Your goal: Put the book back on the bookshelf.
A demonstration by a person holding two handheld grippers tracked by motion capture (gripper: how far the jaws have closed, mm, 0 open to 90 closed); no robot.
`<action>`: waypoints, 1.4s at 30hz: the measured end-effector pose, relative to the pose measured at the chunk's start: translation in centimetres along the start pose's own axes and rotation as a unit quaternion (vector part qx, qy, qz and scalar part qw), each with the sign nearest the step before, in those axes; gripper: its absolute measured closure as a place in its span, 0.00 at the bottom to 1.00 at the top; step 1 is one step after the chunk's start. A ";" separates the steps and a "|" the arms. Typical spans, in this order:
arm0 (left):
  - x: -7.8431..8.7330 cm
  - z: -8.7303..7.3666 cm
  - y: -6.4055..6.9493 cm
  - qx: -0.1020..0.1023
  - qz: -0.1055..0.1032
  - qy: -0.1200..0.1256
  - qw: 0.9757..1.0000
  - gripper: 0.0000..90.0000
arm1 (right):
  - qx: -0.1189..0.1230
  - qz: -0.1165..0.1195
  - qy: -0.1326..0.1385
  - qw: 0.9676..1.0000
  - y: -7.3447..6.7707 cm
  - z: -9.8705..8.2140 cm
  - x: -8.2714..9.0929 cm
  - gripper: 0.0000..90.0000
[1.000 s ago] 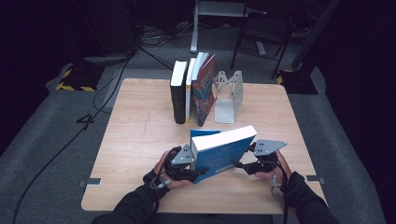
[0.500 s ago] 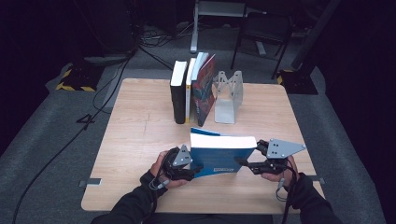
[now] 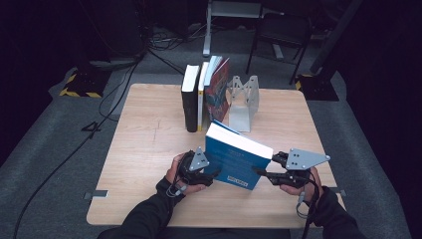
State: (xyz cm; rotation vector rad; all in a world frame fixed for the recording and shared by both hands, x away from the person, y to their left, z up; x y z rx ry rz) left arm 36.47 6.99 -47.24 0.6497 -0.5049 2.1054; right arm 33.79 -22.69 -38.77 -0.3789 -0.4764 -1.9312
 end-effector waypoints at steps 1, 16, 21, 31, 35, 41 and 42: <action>0.0 0.1 0.1 -0.005 0.004 0.000 1.000 0.30 | 0.000 -0.002 -0.007 1.000 -0.2 0.3 0.0 0.64; -1.0 1.0 -0.1 -0.012 0.011 0.003 1.000 0.25 | -0.003 -0.009 -0.084 0.996 0.8 6.2 0.3 0.59; -1.0 1.0 -0.1 -0.012 0.010 0.003 1.000 0.25 | -0.013 0.016 -0.113 0.993 1.4 7.4 -0.6 0.56; -1.3 1.1 0.0 -0.006 0.016 0.005 1.000 0.22 | -0.025 0.000 -0.136 0.990 1.5 7.9 -1.7 0.63; -1.5 1.3 -0.1 -0.006 0.014 0.002 1.000 0.21 | -0.039 -0.014 -0.141 0.989 1.4 8.1 -1.9 0.64; -2.0 1.7 -0.4 -0.002 0.003 0.001 1.000 0.19 | -0.044 -0.028 -0.150 0.987 1.3 8.3 -2.0 0.65; -2.1 1.8 -0.5 -0.005 -0.001 0.000 1.000 0.18 | -0.047 -0.031 -0.151 0.987 1.3 8.3 -2.0 0.65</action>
Point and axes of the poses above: each handheld gripper's, and its own axes: x roughly backward along the jaws, z roughly out of its top, y roughly to its right, the point moved 1 cm from there along -x, roughly forward along the jaws, and after that the axes turned 5 degrees about -y, right-handed, at the moved point
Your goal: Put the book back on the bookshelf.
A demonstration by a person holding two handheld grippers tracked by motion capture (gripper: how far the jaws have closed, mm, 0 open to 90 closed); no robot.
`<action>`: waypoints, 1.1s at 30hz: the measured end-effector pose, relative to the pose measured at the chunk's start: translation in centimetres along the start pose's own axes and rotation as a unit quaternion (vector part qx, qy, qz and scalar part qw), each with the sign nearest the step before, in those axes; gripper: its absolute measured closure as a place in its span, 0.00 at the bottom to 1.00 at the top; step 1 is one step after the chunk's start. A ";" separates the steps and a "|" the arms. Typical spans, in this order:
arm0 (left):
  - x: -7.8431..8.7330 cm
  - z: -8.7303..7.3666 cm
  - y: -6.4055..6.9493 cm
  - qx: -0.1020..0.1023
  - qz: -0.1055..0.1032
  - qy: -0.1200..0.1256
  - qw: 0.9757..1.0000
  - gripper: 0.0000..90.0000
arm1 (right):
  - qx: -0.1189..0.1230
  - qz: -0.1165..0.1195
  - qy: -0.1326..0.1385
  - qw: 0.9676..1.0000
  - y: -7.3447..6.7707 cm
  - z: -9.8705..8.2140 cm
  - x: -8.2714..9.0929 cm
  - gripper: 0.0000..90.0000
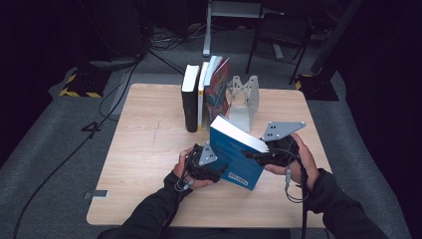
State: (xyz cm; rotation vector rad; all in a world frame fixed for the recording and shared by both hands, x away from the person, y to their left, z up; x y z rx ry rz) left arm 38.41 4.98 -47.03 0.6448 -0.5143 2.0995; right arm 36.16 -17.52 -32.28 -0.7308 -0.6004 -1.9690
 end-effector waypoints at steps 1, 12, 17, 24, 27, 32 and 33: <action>0.0 0.0 0.0 0.000 0.000 0.000 1.000 0.18 | 0.000 0.000 0.000 1.000 0.0 0.0 0.0 0.65; -1.1 0.6 -0.4 0.002 -0.037 -0.004 0.999 0.19 | -0.031 -0.006 0.003 1.000 1.0 -1.0 0.9 0.66; -0.1 -0.2 -0.4 -0.001 -0.028 -0.029 0.999 0.25 | -0.036 -0.010 0.002 0.999 1.3 -1.7 1.6 0.66; 3.1 -3.7 -0.5 -0.018 0.008 -0.081 0.997 0.25 | -0.049 -0.016 0.001 0.999 1.9 -2.9 2.8 0.66; 4.1 -5.1 -0.5 -0.015 0.013 -0.098 0.995 0.23 | -0.055 -0.019 -0.002 0.998 2.3 -3.4 3.3 0.67; 5.9 -7.7 -0.8 -0.010 0.033 -0.131 0.991 0.23 | -0.069 -0.025 -0.004 0.997 2.7 -3.9 3.8 0.67; 6.1 -7.9 -0.9 -0.007 0.034 -0.134 0.990 0.22 | -0.070 -0.028 -0.006 0.997 2.9 -4.1 4.1 0.67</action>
Point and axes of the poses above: each handheld gripper's, and its own axes: x roughly backward along the jaws, z roughly out of its top, y roughly to its right, the point moved 1 cm from there along -x, roughly forward along the jaws, and after that the axes turned 5 degrees about -y, right-handed, at the moved point
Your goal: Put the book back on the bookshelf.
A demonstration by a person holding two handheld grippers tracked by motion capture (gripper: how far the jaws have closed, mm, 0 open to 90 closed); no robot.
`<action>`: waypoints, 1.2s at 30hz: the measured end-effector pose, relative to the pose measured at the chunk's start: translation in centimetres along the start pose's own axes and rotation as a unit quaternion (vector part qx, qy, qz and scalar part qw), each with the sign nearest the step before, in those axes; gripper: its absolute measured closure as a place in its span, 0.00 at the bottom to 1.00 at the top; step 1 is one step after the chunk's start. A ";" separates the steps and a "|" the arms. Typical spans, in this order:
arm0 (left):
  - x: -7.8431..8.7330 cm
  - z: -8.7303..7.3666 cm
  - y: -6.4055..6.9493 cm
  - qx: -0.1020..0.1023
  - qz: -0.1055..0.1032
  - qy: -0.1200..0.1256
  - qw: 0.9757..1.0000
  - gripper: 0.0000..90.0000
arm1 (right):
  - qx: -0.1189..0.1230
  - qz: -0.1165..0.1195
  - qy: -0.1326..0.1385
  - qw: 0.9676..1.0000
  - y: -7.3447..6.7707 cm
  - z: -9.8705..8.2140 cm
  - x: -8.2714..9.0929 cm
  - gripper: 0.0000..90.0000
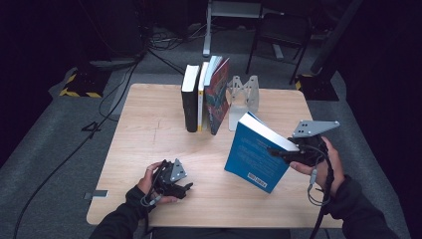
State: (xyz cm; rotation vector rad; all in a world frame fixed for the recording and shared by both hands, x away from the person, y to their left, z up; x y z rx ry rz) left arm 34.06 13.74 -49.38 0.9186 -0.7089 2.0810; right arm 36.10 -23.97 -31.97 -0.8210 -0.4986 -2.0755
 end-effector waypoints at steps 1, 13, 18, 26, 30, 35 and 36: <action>0.2 -0.4 -0.2 0.003 -0.001 -0.001 1.000 0.22 | 0.000 0.000 0.000 1.000 0.0 0.0 0.0 0.67; 0.9 -3.8 -1.2 0.079 -0.018 -0.005 0.997 0.21 | -0.020 -0.025 0.001 0.999 1.4 0.0 0.4 0.66; 0.5 -4.1 -1.6 0.106 -0.037 0.007 0.994 0.18 | -0.018 -0.025 0.004 1.000 1.6 0.4 0.2 0.67; 0.4 -4.1 -1.9 0.103 -0.040 0.009 0.994 0.17 | -0.020 -0.024 0.008 0.999 1.8 2.3 -0.6 0.67; 0.4 -4.1 -1.9 0.103 -0.041 0.009 0.994 0.17 | -0.012 -0.028 0.005 1.000 1.7 3.5 -0.9 0.67; 0.4 -4.1 -1.9 0.103 -0.041 0.009 0.994 0.17 | -0.001 -0.042 0.001 0.999 2.1 5.1 -1.6 0.67; 0.4 -4.1 -1.9 0.103 -0.041 0.009 0.994 0.17 | -0.004 -0.049 0.002 0.999 2.3 5.3 -1.8 0.67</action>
Point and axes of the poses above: each handheld gripper's, and its own axes: x roughly backward along the jaws, z roughly out of its top, y roughly to its right, the point moved 1 cm from there along -x, roughly forward along the jaws, and after that the axes turned 5 degrees about -y, right-handed, at the moved point
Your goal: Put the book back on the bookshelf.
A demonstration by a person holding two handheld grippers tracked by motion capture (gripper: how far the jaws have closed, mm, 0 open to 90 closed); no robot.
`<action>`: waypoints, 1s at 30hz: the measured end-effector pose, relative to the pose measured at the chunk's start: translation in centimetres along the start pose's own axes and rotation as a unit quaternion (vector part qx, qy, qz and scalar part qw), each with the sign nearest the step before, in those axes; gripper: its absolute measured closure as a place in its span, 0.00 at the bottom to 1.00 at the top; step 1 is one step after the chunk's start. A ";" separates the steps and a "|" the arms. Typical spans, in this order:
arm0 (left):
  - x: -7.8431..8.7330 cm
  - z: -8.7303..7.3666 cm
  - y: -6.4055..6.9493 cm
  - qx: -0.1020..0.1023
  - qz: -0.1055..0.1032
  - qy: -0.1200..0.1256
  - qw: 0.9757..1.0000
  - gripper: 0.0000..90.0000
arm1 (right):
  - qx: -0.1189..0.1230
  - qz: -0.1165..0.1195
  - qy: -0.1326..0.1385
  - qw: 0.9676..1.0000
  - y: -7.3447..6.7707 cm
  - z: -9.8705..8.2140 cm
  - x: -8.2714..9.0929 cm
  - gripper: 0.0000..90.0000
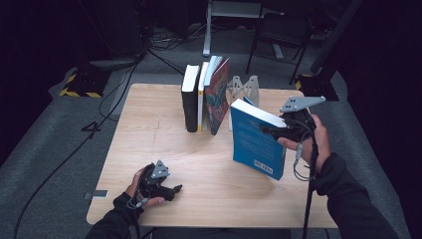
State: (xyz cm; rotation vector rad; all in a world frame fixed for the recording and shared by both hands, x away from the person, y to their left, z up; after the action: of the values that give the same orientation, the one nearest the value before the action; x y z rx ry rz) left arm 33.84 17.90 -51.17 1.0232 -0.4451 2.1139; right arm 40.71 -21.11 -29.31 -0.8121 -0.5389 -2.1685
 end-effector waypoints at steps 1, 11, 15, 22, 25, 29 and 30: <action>0.0 0.0 0.0 0.001 0.000 0.000 1.000 0.17 | -0.003 -0.004 0.000 1.000 0.2 0.1 -0.1 0.67; 0.0 0.0 0.0 0.000 -0.003 0.000 1.000 0.17 | -0.033 -0.044 0.010 0.998 2.6 1.8 -1.3 0.67; -0.1 0.1 0.0 -0.003 -0.005 0.000 1.000 0.17 | -0.050 -0.052 0.024 0.997 3.7 3.0 -1.8 0.67; -0.1 0.1 0.0 -0.003 -0.005 0.000 1.000 0.17 | -0.071 -0.071 0.050 0.994 5.3 4.8 -3.2 0.67; -0.1 0.1 -0.1 -0.004 -0.005 0.000 1.000 0.17 | -0.089 -0.078 0.058 0.991 6.3 5.3 -4.3 0.67; -0.1 0.1 0.0 -0.002 -0.005 0.000 1.000 0.17 | -0.096 -0.090 0.056 0.990 7.5 5.9 -6.1 0.67; -0.1 0.1 0.0 -0.002 -0.005 0.000 1.000 0.17 | -0.102 -0.092 0.057 0.989 7.8 6.0 -6.5 0.67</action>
State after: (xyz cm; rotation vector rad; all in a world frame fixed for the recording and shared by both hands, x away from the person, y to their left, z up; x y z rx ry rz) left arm 33.94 17.86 -51.17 1.0216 -0.4437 2.1020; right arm 52.34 -19.25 -28.63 -0.7650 -0.3487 -2.4541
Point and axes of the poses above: each handheld gripper's, and its own axes: x roughly backward along the jaws, z roughly out of its top, y roughly to its right, the point moved 1 cm from there along -x, roughly forward along the jaws, and after that the axes turned 5 degrees about -y, right-handed, at the moved point
